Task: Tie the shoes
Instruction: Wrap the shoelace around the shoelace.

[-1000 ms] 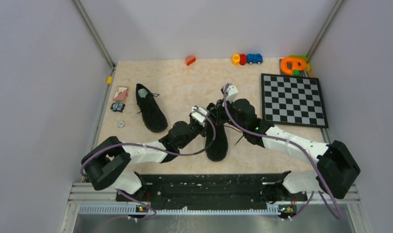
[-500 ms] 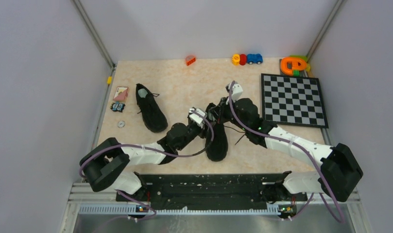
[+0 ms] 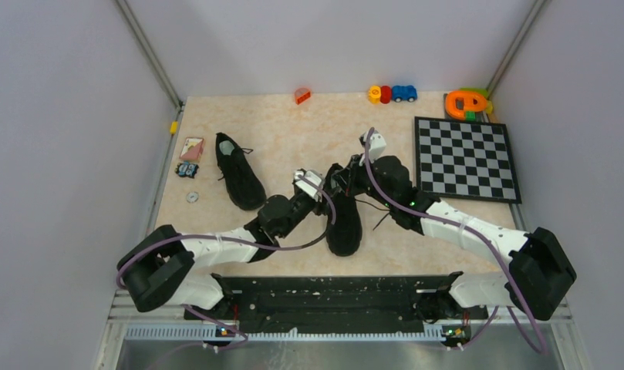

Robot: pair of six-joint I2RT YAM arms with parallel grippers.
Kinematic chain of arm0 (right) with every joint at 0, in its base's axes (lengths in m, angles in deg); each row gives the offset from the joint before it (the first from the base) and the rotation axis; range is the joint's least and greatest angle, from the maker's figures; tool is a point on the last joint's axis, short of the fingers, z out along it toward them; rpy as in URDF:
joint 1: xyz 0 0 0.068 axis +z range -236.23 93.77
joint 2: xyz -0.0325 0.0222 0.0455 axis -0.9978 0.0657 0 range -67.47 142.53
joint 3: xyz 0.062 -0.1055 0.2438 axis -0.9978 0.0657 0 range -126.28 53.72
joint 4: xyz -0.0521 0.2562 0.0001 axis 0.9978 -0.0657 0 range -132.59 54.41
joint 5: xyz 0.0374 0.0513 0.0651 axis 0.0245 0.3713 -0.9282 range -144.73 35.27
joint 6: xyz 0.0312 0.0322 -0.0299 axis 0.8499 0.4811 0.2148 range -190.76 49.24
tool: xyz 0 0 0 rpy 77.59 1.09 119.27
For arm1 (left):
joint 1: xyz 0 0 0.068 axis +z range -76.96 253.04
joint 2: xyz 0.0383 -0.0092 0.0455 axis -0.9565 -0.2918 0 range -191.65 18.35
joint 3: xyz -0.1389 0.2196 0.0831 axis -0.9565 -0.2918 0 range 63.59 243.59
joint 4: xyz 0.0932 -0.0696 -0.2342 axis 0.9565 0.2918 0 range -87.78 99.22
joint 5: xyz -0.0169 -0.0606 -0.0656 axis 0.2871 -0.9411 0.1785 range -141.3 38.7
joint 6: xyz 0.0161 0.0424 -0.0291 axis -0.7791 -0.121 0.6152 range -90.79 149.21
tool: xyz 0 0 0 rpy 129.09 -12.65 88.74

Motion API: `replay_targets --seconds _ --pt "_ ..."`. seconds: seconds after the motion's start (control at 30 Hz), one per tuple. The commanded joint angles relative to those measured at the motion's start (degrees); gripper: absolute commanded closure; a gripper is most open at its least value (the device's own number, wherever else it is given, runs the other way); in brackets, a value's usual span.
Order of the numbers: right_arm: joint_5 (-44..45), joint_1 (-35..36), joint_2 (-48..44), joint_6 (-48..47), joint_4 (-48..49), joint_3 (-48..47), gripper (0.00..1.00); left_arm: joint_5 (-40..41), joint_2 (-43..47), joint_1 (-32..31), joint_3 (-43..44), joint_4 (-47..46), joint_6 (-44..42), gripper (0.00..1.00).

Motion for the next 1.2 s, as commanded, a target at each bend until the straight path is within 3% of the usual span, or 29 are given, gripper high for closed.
replay_targets --seconds 0.0,0.23,0.43,0.7,0.9,1.03,1.13,1.17 --pt "-0.5 -0.5 -0.8 1.1 1.8 -2.3 1.0 -0.3 -2.1 -0.1 2.9 -3.4 -1.7 0.37" --pt "-1.3 -0.5 -0.9 1.6 1.8 -2.4 1.0 1.6 -5.3 -0.2 3.9 -6.5 -2.7 0.37" --pt "-1.1 -0.5 -0.9 1.4 1.3 -2.4 1.0 2.9 -6.0 -0.2 4.4 -7.8 -2.0 0.48" --pt "-1.2 -0.5 -0.4 1.7 1.5 -2.5 1.0 6.0 -7.7 -1.5 5.5 -9.1 -2.6 0.5" --pt "-0.2 -0.4 -0.4 2.9 1.3 -2.5 1.0 10.2 -8.9 -2.0 7.4 -6.9 -2.4 0.79" --pt "0.6 -0.4 -0.4 3.4 0.9 -2.4 1.0 8.6 -9.7 -2.1 8.1 -5.9 -2.1 1.0" --pt "1.6 -0.5 -1.2 3.2 0.0 -2.2 0.99 4.4 -9.6 -2.1 8.1 -4.6 -0.9 1.0" --pt "2.5 -0.5 -1.7 3.0 -0.6 -2.2 0.92 2.3 -9.5 -1.8 7.8 -4.6 -0.7 1.0"
